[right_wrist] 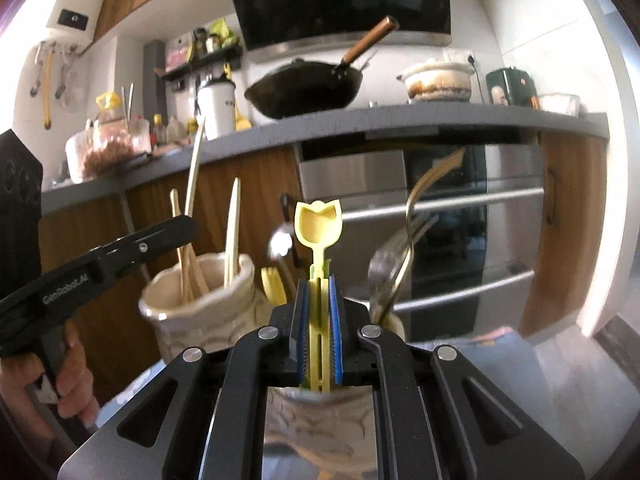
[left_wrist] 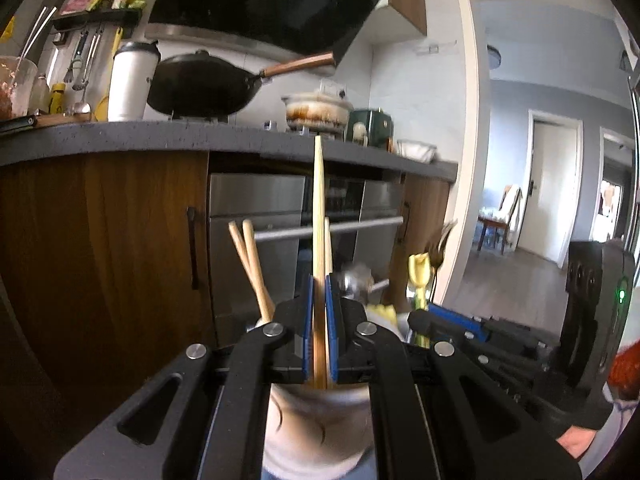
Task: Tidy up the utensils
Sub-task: 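Lower the chopstick into the taller cup while the right tool drops the yellow spoon into the shorter cup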
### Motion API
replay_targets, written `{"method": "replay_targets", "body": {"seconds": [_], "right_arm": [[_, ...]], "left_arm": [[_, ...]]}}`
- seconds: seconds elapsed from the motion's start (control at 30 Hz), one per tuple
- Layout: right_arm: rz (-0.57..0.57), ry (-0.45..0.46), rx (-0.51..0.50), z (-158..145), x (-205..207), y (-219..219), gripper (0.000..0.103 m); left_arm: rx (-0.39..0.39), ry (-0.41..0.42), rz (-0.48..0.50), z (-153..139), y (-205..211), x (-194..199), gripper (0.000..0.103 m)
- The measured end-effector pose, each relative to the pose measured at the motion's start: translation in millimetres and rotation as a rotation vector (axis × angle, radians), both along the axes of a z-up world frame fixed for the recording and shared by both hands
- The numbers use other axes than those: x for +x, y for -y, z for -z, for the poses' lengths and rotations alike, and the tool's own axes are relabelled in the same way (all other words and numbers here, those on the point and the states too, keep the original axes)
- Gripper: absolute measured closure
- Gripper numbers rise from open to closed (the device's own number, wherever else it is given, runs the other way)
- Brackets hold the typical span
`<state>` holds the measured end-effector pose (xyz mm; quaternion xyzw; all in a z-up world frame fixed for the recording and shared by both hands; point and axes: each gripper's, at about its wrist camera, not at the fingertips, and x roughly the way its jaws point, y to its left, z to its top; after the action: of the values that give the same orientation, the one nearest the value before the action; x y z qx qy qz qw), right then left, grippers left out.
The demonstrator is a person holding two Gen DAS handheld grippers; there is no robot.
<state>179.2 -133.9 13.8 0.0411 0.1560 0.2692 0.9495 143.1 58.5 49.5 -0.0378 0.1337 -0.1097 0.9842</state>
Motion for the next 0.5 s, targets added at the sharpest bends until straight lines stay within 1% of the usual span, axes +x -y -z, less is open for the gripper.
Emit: {"method": "replay_targets", "body": {"seconds": [0.07, 0.2, 0.27, 0.33, 0.37, 0.4, 0.5], "right_arm": [[0.000, -0.034, -0.018, 3, 2, -1, 0.092], [0.005, -0.044, -0.026, 5, 3, -1, 0.092], [0.008, -0.046, -0.035, 4, 3, -3, 0.087], [0.005, -0.046, -0.034, 3, 1, -2, 0.082], [0.007, -0.040, -0.033, 1, -2, -1, 0.080], [0.010, -0.035, -0.035, 0, -5, 0, 0.078], [0.020, -0.020, -0.046, -3, -18, 5, 0.078]], "left_arm": [[0.011, -0.018, -0.002, 3, 1, -1, 0.097], [0.023, -0.031, -0.017, 4, 3, -1, 0.097], [0.022, -0.035, -0.014, 4, 3, -1, 0.094], [0.017, -0.035, -0.016, 3, 2, -4, 0.087], [0.013, -0.033, -0.017, 2, 1, -6, 0.085], [0.011, -0.029, -0.016, 1, 1, -8, 0.085], [0.014, -0.025, -0.013, -1, -1, -18, 0.085]]}}
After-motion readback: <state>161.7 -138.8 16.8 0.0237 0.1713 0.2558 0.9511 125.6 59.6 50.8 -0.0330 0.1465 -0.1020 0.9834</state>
